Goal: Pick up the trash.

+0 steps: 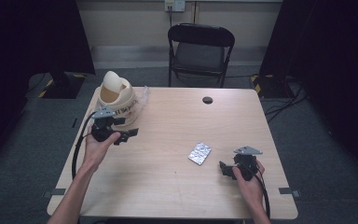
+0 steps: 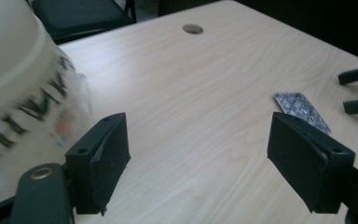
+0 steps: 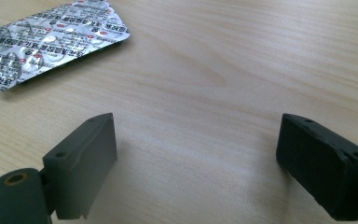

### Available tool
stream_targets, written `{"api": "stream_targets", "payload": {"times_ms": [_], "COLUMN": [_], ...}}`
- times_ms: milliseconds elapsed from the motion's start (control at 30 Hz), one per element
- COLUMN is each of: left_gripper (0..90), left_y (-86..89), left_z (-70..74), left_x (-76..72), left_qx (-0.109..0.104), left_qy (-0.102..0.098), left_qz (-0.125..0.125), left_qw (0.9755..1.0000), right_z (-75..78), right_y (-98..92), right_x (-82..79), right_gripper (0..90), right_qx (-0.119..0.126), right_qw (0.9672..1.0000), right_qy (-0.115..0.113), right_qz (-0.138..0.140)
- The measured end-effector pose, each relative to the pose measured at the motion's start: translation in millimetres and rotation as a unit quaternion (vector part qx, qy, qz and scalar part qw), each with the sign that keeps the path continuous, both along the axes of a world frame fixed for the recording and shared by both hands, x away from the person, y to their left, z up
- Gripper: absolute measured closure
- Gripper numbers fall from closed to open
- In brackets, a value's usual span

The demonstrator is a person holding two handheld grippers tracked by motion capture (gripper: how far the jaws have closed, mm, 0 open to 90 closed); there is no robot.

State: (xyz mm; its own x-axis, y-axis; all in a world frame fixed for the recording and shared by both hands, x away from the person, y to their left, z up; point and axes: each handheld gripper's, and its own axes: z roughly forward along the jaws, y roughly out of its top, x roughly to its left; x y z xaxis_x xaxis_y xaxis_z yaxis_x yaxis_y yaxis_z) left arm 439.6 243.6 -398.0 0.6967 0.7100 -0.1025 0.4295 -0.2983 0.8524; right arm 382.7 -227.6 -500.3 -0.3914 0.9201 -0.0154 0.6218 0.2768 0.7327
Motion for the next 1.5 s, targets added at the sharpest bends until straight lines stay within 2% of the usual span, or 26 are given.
{"api": "stream_targets", "payload": {"times_ms": [67, 100, 167, 200, 300, 367, 433, 500, 533, 567, 633, 667, 700, 733, 767, 800, 833, 867, 900, 933, 1033, 1167, 1200, 1333, 1400, 1500], "left_gripper": [20.4, 20.6, 24.5, 24.8, 24.4, 23.6, 23.1, 22.4, 21.7, 20.9, 20.8, 21.0, 21.1, 21.1, 21.1, 21.1, 21.1, 21.1, 21.0, 21.0, 21.0, 21.3, 20.9, 21.6, 21.7, 21.6], "left_y": [-9.1, -19.1, -31.7, -31.7, -50.8, -62.2, -77.7, -92.4, -105.2, -105.2, -119.9, -133.8, -133.8, -146.4, -146.4, -157.6, -157.6, -167.7, -167.7, -176.5, -183.0, -195.3, -200.9, -208.4, -212.1, -213.5], "left_z": [-6.9, -11.3, -16.4, -16.4, -24.2, -27.3, -30.4, -34.3, -39.2, -39.2, -46.2, -53.0, -53.0, -60.1, -60.1, -66.8, -66.8, -72.8, -72.8, -78.3, -83.2, -90.6, -92.7, -94.1, -95.5, -98.7], "left_x": [-1.2, -2.8, -7.5, -7.5, -9.6, -11.4, -13.3, -16.4, -17.9, -17.9, -19.6, -22.8, -22.8, -25.0, -25.0, -25.4, -25.4, -25.3, -25.3, -23.8, -20.5, -15.8, -15.3, -15.1, -14.2, -12.8], "left_qx": [0.011, 0.02, 0.026, 0.026, 0.024, 0.02, 0.02, 0.014, 0.005, 0.005, -0.001, 0.008, 0.008, 0.006, 0.006, 0.007, 0.007, 0.007, 0.007, 0.007, 0.001, -0.003, 0.009, 0.019, 0.028, 0.041], "left_qy": [0.016, 0.022, 0.018, 0.018, 0.033, 0.035, 0.039, 0.032, 0.035, 0.035, 0.042, 0.04, 0.04, 0.048, 0.048, 0.055, 0.055, 0.06, 0.06, 0.062, 0.067, 0.069, 0.059, 0.056, 0.049, 0.05], "left_qz": [-0.016, -0.031, -0.037, -0.037, -0.058, -0.064, -0.081, -0.086, -0.091, -0.091, -0.103, -0.11, -0.11, -0.12, -0.12, -0.124, -0.124, -0.124, -0.124, -0.12, -0.121, -0.105, -0.1, -0.098, -0.091, -0.084], "left_qw": [0.9997, 0.9991, 0.9988, 0.9988, 0.9975, 0.9972, 0.9958, 0.9957, 0.9952, 0.9952, 0.9937, 0.993, 0.993, 0.9916, 0.9916, 0.9907, 0.9907, 0.9905, 0.9905, 0.9908, 0.9904, 0.9921, 0.9932, 0.9935, 0.9943, 0.9944], "right_z": [0.0, 0.0, 0.0, 0.0, 0.0, 0.0, 0.0, 0.0, 0.0, 0.0, 0.0, 0.0, 0.0, 0.0, 0.0, 0.1, 0.1, 0.0, 0.0, 0.0, 0.0, 0.0, 0.0, 0.0, 0.0, 0.1], "right_y": [0.0, 0.0, 0.0, 0.0, 0.0, 0.0, 0.0, 0.0, 0.0, 0.0, 0.0, 0.0, 0.0, 0.0, 0.0, 0.0, 0.0, 0.0, 0.0, 0.0, 0.0, 0.0, 0.0, 0.0, 0.0, 0.0], "right_x": [0.0, 0.0, 0.0, 0.0, 0.0, 0.0, 0.0, 0.0, 0.0, 0.0, 0.0, 0.0, 0.0, 0.0, 0.0, -0.1, -0.1, 0.0, 0.0, 0.0, 0.0, 0.0, 0.0, -0.1, 0.0, -0.1], "right_gripper": [11.3, 11.3, 11.3, 11.3, 11.3, 11.3, 11.3, 11.3, 11.3, 11.3, 11.3, 11.3, 11.3, 11.3, 11.3, 11.3, 11.3, 11.3, 11.3, 11.3, 11.3, 11.3, 11.3, 11.3, 11.3, 11.4], "right_qx": [0.0, 0.0, 0.0, 0.0, 0.0, 0.0, 0.0, 0.0, 0.0, 0.0, 0.0, 0.0, 0.0, 0.0, 0.0, 0.0, 0.0, 0.0, 0.0, 0.0, 0.0, 0.0, 0.0, 0.0, 0.0, 0.0], "right_qw": [1.0, 1.0, 1.0, 1.0, 1.0, 1.0, 1.0, 1.0, 1.0, 1.0, 1.0, 1.0, 1.0, 1.0, 1.0, 1.0, 1.0, 1.0, 1.0, 1.0, 1.0, 1.0, 1.0, 1.0, 1.0, 1.0], "right_qy": [0.0, 0.0, 0.0, 0.0, 0.0, 0.0, 0.0, 0.0, 0.0, 0.0, 0.0, 0.0, 0.0, 0.0, 0.0, 0.0, 0.0, 0.0, 0.0, 0.0, 0.0, 0.0, 0.0, 0.0, 0.0, 0.0], "right_qz": [0.0, 0.0, 0.0, 0.0, 0.0, 0.0, 0.0, 0.0, 0.0, 0.0, 0.0, 0.0, 0.0, 0.0, 0.0, -0.001, -0.001, 0.0, 0.0, 0.0, 0.0, 0.0, 0.0, 0.0, 0.0, 0.0]}}
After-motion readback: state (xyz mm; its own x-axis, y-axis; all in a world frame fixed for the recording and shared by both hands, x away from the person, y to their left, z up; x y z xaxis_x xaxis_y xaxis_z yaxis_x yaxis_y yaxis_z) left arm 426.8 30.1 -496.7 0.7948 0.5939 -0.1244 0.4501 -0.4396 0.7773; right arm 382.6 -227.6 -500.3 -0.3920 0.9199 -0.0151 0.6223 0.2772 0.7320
